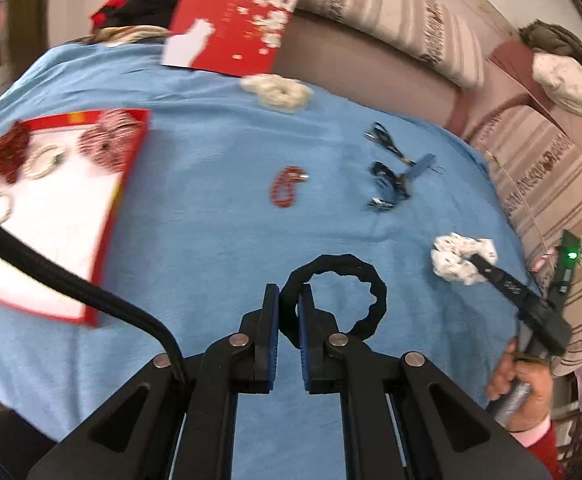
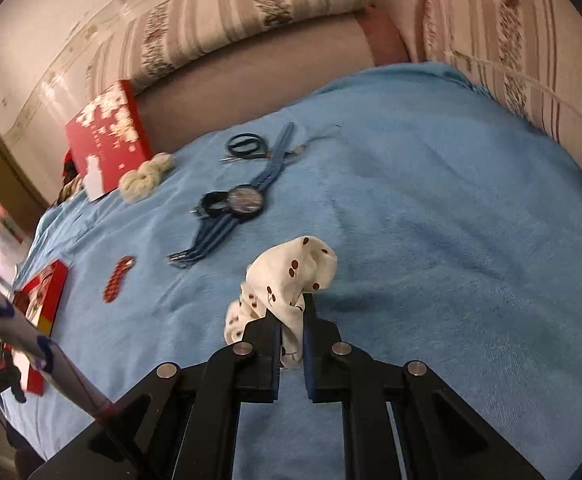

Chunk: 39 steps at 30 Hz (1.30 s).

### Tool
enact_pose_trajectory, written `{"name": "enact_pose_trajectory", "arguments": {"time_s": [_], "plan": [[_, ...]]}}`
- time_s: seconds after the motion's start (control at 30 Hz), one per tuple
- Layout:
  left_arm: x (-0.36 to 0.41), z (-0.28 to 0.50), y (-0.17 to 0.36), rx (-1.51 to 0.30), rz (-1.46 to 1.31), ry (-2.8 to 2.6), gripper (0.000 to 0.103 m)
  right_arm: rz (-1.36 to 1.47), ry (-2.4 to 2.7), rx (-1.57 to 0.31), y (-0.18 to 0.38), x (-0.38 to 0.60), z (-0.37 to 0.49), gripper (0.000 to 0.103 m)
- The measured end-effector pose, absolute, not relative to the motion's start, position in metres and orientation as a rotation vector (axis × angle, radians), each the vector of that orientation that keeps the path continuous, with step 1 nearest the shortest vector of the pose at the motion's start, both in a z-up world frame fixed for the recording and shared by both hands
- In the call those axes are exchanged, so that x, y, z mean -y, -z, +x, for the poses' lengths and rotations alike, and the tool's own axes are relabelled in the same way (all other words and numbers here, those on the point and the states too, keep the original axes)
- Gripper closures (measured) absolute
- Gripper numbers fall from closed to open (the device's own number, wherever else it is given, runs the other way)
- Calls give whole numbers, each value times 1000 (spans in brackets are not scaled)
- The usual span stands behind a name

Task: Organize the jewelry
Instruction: 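Grasp the black hair tie with the left tool while the right holds the white scrunchie, then carry the hair tie and white scrunchie into the tray and open both tools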

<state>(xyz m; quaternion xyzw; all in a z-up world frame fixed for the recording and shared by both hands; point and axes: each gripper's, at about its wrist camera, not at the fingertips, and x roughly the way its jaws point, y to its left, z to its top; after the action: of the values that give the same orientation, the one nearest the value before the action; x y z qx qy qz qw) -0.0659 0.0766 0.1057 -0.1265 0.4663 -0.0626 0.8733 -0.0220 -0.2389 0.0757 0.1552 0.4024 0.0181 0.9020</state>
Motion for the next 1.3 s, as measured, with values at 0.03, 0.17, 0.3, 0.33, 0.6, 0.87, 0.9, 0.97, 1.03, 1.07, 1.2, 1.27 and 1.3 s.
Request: {"name": "enact_pose_trajectory", "arguments": {"time_s": [0.03,0.17,0.3,0.33,0.6,0.87,0.9,0.97,1.03,1.07,1.2,1.27,1.3], "plan": [[-84,-69,-106,-972,-279,121,95,307,-46,-829,-81,234,-24,94],[-113,-81,-106,-954,-329,76,95,245,-104,-804,-108,204,-27,94],[-145,-91,-104,-931,-384,27,95,207,-179,-796,-127,167,-26,94],[-155,-94,-103,-925,-397,12,95,197,-203,-797,-132,154,-25,94],[-236,-101,-99,-882,-443,-145,95,65,-399,-805,-156,36,-20,94],[-303,-76,-84,-887,-460,-264,95,-52,-566,-830,-157,-94,-5,94],[-308,-75,-83,-888,-456,-276,95,-63,-582,-836,-156,-109,-2,94],[-317,-73,-79,-884,-436,-304,95,-73,-608,-855,-150,-135,6,93],[-325,-72,-75,-878,-432,-314,95,-76,-628,-879,-142,-157,16,94],[-329,-72,-71,-878,-441,-312,95,-73,-635,-894,-137,-167,22,93],[-339,-68,-60,-885,-513,-264,95,-36,-632,-971,-110,-198,50,94],[-337,-62,-56,-897,-524,-240,95,-31,-617,-1006,-99,-206,60,94],[-336,-59,-54,-907,-534,-224,95,-43,-601,-1020,-91,-211,66,94]]}}
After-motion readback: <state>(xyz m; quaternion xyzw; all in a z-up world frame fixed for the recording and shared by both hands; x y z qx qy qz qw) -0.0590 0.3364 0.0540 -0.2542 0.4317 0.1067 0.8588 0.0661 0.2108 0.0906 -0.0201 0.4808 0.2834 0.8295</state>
